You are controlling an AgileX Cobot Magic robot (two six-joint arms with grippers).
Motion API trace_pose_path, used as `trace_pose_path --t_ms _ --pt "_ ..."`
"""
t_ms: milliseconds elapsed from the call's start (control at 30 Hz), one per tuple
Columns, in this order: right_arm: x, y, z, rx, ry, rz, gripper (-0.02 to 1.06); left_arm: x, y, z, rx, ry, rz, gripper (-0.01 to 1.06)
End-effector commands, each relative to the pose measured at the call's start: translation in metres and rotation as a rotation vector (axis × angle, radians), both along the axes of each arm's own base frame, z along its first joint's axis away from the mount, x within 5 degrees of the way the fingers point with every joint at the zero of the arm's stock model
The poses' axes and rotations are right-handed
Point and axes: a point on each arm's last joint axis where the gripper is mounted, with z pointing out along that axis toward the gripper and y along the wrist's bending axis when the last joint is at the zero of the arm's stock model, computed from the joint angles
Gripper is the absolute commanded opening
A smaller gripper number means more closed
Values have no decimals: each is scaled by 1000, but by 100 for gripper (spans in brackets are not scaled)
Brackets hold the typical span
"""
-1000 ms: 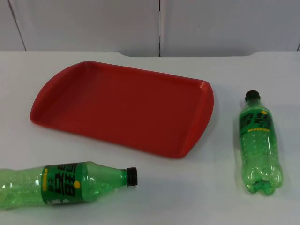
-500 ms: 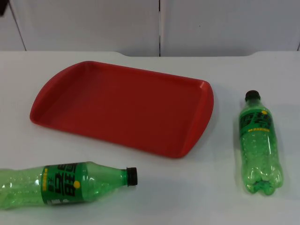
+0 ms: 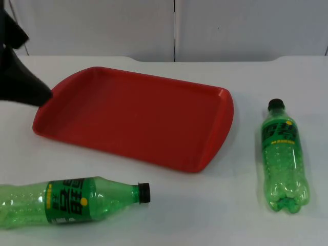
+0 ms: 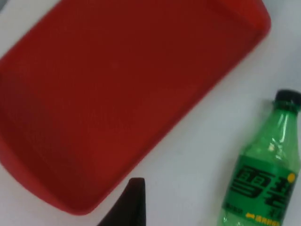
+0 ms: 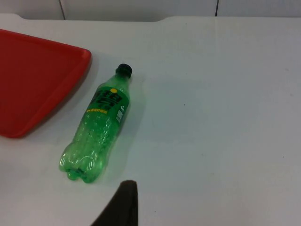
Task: Place the bottle upright on the tray.
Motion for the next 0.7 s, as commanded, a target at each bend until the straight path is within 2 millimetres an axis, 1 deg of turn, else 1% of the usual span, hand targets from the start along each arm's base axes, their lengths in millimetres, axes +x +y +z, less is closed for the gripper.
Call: trace_pose_path --t_ms 0,33,100,167,200,367,400,533,667 --pt "0 0 -2 -1 2 -4 102 2 -8 -9 75 23 -77 105" --pt "0 0 -2 -1 2 -4 102 2 -8 -9 75 23 -77 105" --pt "0 0 -2 -1 2 -4 102 3 -16 -19 137 46 -138 105" --pt "0 0 -2 -1 2 -4 102 5 -23 -26 146 69 -164 105" --pt "0 0 -2 -1 2 -4 102 5 -23 -26 146 69 -164 105" --pt "0 0 -2 -1 2 -4 102 8 -37 -46 191 130 -224 105" --pt "0 0 -2 -1 2 -4 102 8 -37 -46 191 130 -224 105" --pt "0 0 -2 -1 2 -4 102 8 -47 -58 299 145 -270 105" --pt "0 0 -2 -1 2 -4 102 11 -52 -67 313 149 -290 105"
